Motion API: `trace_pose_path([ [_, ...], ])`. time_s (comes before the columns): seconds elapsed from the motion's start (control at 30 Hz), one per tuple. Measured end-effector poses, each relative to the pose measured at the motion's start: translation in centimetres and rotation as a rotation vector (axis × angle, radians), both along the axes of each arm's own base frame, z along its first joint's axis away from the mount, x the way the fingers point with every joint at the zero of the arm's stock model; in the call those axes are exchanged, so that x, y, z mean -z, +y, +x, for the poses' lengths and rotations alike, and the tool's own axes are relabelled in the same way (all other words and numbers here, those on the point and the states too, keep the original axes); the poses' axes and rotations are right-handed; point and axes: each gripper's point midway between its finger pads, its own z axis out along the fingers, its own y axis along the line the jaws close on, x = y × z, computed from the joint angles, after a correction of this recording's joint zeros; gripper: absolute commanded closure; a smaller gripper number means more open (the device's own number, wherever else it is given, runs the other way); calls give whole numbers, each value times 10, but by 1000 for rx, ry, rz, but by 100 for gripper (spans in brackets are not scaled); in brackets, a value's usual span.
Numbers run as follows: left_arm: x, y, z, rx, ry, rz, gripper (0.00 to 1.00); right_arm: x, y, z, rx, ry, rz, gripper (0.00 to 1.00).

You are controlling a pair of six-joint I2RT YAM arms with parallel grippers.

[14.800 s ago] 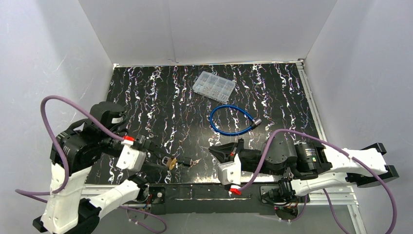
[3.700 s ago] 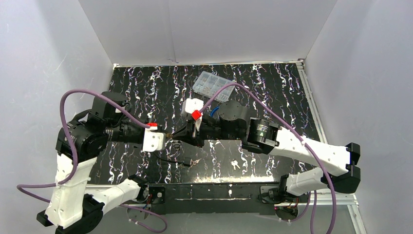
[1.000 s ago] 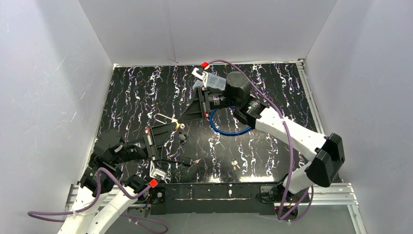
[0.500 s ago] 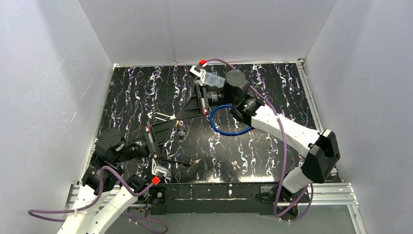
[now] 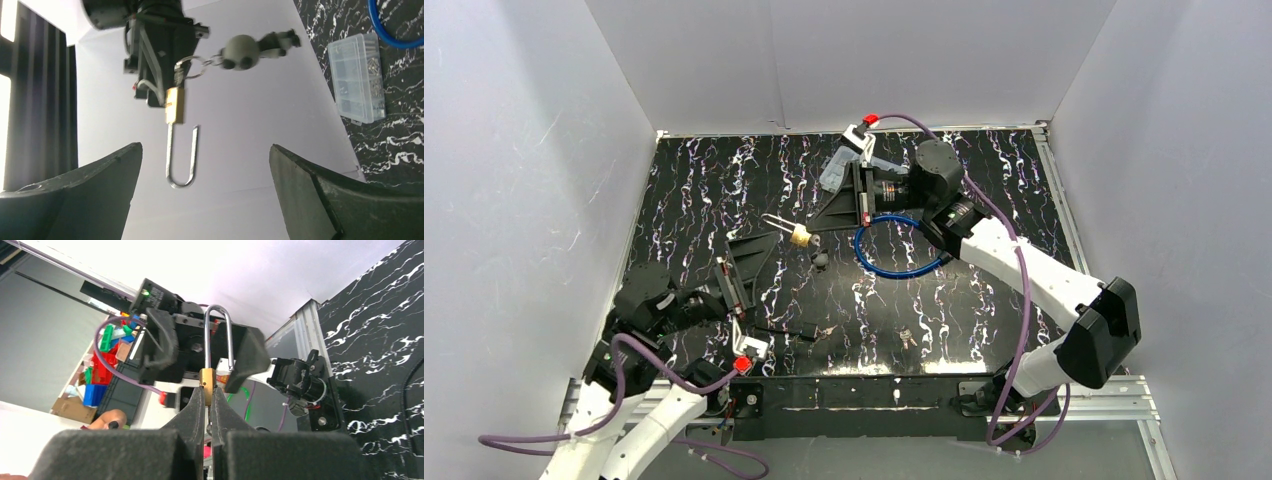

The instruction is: Unlock with the key

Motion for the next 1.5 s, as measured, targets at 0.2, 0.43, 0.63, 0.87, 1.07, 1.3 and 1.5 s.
trace_pose_path([
  [0.2,-40,11,-16,-20,135,-137,2,15,-6,3,22,-41,-56,99],
  [0.43,-55,12,-12,-63,367,-184,2,31,-7,2,16,-48,-109,99],
  [0.63,-36,7,-2,-125,633,-69,2,33,-5,-8,-9,-87,-139,99],
  [0.87,-2,10,-4,-177,839,90,24,32,-3,-16,-29,-121,-141,99],
  [1.07,14,14,-9,-187,861,137,62,35,-3,-18,-34,-113,-155,99],
  [1.3,23,14,-8,-171,821,145,63,37,-3,-19,-37,-103,-164,99],
  [1.5,29,12,0,-179,800,155,68,36,0,-21,-47,-97,-163,99],
])
